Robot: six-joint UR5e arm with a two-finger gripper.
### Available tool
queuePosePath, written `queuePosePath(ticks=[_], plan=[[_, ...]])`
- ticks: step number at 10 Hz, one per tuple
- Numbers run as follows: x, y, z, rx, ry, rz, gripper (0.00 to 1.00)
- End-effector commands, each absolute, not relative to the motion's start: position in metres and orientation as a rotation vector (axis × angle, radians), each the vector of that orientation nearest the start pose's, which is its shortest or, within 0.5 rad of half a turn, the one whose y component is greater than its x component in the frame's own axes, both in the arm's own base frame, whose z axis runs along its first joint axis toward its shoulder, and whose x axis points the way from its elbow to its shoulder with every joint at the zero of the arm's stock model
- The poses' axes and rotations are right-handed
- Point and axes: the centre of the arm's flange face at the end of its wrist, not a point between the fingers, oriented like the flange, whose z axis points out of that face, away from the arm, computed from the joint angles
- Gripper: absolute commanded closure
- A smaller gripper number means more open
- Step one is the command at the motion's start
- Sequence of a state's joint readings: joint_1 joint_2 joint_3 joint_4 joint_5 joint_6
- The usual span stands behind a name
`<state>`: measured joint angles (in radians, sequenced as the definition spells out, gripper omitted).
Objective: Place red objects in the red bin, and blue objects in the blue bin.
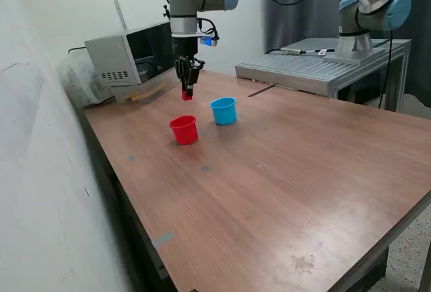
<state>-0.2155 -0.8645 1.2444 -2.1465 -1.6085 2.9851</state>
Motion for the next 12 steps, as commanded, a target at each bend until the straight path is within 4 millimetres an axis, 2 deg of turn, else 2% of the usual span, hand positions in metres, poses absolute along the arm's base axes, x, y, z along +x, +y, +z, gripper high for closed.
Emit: queuePosePath(ticks=[1,5,9,10,12], plan=[[-0.775,0.048,0.237,-2.176,2.350,0.280,1.00],[-0.783,0.049,0.232,-2.187,2.363,0.324,1.00],[-0.782,0.051,0.228,-2.183,2.363,0.324,1.00],[-0.782,0.056,0.228,-2.175,2.368,0.325,0.00],[-0.781,0.061,0.227,-2.166,2.374,0.321,0.00]])
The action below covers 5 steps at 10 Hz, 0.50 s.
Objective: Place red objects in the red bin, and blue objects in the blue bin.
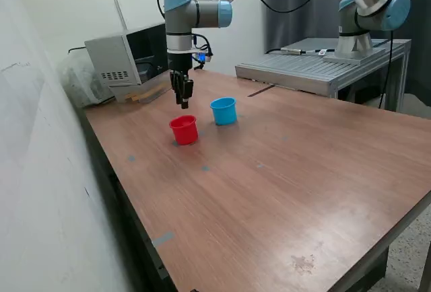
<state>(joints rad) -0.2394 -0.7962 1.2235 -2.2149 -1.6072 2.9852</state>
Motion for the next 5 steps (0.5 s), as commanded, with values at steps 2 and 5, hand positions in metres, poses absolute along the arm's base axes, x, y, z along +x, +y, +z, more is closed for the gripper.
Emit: queuePosePath(ticks=[2,5], plan=[[-0.781,0.061,0.227,-2.166,2.374,0.321,0.00],[-0.752,0.033,0.296,-2.200,2.344,0.378,0.00]])
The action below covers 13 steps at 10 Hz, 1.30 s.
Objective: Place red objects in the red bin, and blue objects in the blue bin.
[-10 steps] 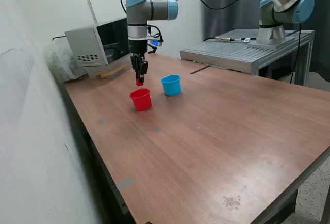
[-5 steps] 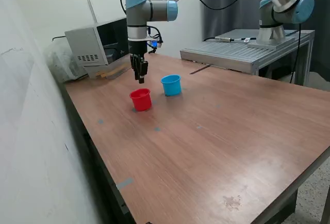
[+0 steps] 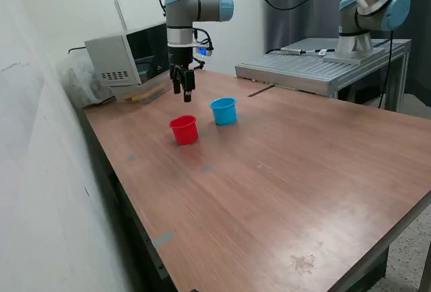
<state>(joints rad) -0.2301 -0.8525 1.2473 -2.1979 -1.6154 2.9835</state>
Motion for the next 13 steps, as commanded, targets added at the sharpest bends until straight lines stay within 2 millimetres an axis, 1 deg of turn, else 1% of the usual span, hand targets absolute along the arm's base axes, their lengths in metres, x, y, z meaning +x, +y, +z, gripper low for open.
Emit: queuePosePath(ticks=[1,2,3,4,5,6,7,8,9,10,11,12,13], plan=[[-0.728,0.006,0.341,-2.207,2.306,0.366,0.00],[-0.697,-0.020,0.390,-2.212,2.278,0.352,0.00],[-0.664,-0.034,0.440,-2.200,2.293,0.366,0.00],[-0.632,-0.041,0.484,-2.182,2.313,0.372,0.00],[-0.601,-0.060,0.514,-2.194,2.293,0.344,0.00],[-0.564,-0.080,0.545,-2.216,2.256,0.306,0.00],[-0.534,-0.089,0.569,-2.229,2.243,0.293,0.00],[-0.508,-0.100,0.591,-2.256,2.232,0.315,0.00],[-0.487,-0.115,0.602,-2.291,2.205,0.322,0.00],[-0.476,-0.128,0.601,-2.311,2.182,0.310,0.00],[-0.473,-0.136,0.596,-2.284,2.206,0.298,0.00],[-0.473,-0.137,0.592,-2.264,2.228,0.284,0.00],[-0.468,-0.138,0.582,-2.258,2.218,0.259,0.00]])
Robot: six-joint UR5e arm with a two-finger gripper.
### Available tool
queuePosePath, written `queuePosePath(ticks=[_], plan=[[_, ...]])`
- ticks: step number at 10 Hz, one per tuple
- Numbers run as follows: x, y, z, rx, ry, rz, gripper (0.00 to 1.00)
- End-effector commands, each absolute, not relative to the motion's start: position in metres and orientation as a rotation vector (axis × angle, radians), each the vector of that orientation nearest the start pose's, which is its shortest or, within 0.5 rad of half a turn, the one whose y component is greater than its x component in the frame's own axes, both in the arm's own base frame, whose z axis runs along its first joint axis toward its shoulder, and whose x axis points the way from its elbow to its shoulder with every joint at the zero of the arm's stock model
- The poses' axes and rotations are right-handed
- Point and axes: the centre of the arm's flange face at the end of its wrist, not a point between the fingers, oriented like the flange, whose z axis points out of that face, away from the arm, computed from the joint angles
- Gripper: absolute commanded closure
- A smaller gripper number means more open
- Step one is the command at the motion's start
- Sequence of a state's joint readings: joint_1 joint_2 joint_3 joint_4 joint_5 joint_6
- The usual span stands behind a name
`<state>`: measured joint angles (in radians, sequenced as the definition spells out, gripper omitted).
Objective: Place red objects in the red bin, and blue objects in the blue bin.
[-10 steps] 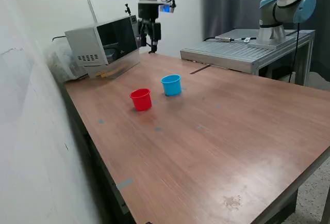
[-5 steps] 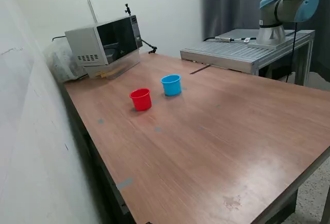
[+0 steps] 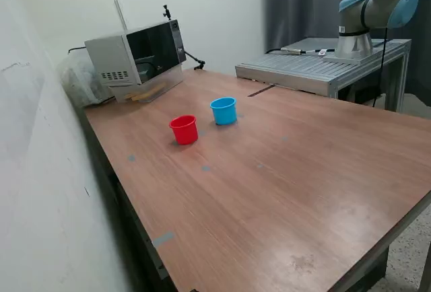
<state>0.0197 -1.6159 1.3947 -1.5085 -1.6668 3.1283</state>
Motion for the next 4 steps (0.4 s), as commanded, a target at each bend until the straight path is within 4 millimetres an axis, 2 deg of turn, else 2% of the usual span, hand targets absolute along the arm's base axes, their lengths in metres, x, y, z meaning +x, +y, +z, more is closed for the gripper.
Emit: queuePosePath(ticks=[1,4], plan=[[-0.455,-0.137,0.578,-2.256,2.216,0.253,0.00],[-0.428,-0.143,0.562,-2.257,2.178,0.198,0.00]])
